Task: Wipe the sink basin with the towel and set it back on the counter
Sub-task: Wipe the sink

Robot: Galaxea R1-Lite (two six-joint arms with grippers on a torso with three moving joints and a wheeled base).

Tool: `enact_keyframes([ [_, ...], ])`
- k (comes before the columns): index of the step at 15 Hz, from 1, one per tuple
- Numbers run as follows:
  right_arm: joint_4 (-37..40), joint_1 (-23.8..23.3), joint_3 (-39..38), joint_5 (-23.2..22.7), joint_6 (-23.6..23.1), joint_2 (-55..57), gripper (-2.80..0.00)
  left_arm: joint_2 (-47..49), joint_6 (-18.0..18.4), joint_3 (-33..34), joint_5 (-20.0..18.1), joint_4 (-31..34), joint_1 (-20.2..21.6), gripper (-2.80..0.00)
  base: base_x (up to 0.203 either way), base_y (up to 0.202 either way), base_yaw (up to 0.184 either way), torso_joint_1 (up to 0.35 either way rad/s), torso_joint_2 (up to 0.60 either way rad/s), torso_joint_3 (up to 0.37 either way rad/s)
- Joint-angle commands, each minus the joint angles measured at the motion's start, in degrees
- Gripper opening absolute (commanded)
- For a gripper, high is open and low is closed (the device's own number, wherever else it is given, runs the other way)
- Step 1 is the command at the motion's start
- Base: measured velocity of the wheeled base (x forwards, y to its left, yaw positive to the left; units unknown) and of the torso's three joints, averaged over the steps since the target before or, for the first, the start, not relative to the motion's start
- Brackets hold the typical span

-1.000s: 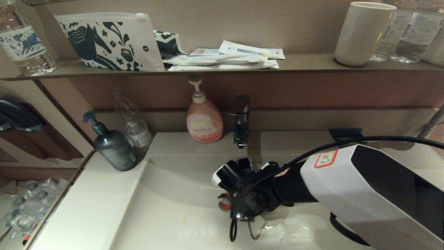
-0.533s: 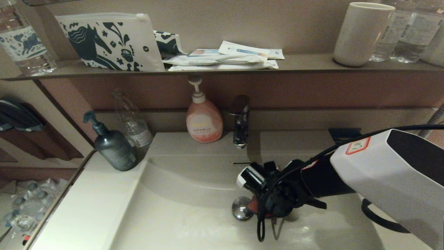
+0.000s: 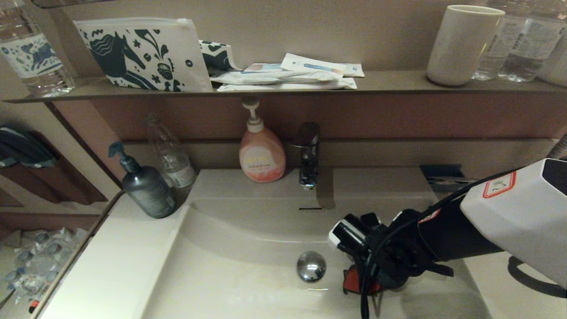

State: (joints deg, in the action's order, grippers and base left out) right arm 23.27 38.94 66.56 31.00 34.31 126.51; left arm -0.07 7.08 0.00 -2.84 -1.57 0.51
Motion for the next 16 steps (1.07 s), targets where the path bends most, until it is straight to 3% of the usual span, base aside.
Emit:
enact_keyframes([
  [1, 0.91, 1.04, -1.02, -4.07, 0.29, -0.56, -2.8, 0.07, 0.04, 0.0, -0.06, -0.01, 0.02, -2.8, 0.0, 0.0, 0.0, 0.0, 0.0, 0.0],
  [3, 1.02, 3.5, -1.16, -7.96, 3.12, -0.16, -2.8, 0.07, 0.04, 0.0, -0.06, -0.01, 0.02, -2.8, 0.0, 0.0, 0.0, 0.0, 0.0, 0.0],
  [7, 1.26, 9.09, -0.21, -9.61, 4.91, 3.52, -2.8, 0.07, 0.04, 0.0, -0.06, -0.02, 0.02, -2.8, 0.0, 0.0, 0.0, 0.0, 0.0, 0.0],
  [11, 1.22, 12.44, 6.19, -13.83, 5.81, 4.87, -2.8, 0.07, 0.04, 0.0, -0.06, -0.01, 0.02, -2.8, 0.0, 0.0, 0.0, 0.0, 0.0, 0.0],
  [16, 1.27, 16.47, 17.73, -14.57, 6.66, 10.9, -2.8, 0.07, 0.04, 0.0, -0.06, -0.1, 0.02, -2.8, 0.0, 0.0, 0.0, 0.0, 0.0, 0.0],
])
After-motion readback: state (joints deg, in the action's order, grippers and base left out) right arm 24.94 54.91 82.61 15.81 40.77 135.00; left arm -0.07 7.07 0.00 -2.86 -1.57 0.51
